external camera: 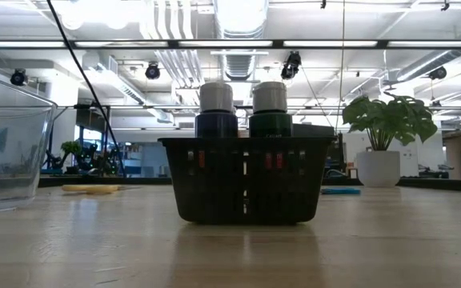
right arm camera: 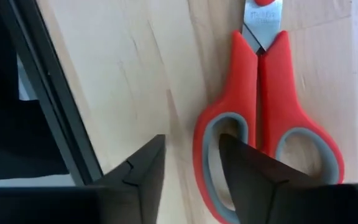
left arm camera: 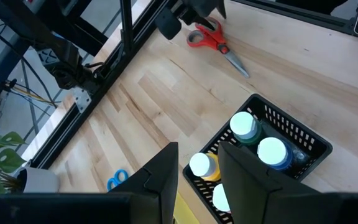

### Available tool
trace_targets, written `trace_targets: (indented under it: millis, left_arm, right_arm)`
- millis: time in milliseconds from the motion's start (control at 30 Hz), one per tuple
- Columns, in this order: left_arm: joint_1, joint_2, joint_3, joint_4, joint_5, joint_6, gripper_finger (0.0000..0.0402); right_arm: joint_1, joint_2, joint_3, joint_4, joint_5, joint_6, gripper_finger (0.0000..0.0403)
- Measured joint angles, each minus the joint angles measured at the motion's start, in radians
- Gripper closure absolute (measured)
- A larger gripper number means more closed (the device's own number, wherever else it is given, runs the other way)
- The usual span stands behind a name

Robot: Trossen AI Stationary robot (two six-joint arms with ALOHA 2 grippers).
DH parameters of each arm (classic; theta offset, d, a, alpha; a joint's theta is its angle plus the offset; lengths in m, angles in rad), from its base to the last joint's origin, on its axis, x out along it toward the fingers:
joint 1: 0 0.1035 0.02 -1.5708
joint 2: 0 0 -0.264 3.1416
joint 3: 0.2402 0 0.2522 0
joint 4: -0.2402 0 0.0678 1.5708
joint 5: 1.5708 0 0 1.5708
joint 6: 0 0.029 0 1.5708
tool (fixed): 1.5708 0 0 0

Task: Pick & Place Paint Supplies
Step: Put the red scissors into the transparent bin

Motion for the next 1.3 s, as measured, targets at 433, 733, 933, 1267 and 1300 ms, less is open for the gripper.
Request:
trace_targets:
  millis: [433, 733, 933, 1267, 1300]
  left_arm:
    - [0.000, 0.000, 0.000, 0.001, 0.000, -0.001, 0.0280]
    - [0.000, 0.000, 0.000, -0.034, -0.015, -0.018, 0.0280]
    - [0.000, -0.011, 0.000, -0.187, -0.102, -0.136, 0.0280]
    - [0.001, -0.068, 0.000, -0.287, -0.107, -0.336, 0.0280]
    - [0.001, -0.074, 0.000, -0.313, -0.108, -0.361, 0.0280]
  right_arm:
    - [0.000, 0.003, -0.008, -0.013, 0.021, 0.003, 0.0387]
    - [-0.001, 0.010, 0.082, -0.136, 0.100, -0.018, 0.0390]
    - [0.000, 0.008, 0.171, -0.336, 0.214, 0.016, 0.0390]
    - [-0.109, -0.023, 0.246, -0.528, 0.520, -0.021, 0.0390]
    - [-0.121, -0.030, 0.243, -0.524, 0.541, -0.036, 0.0390]
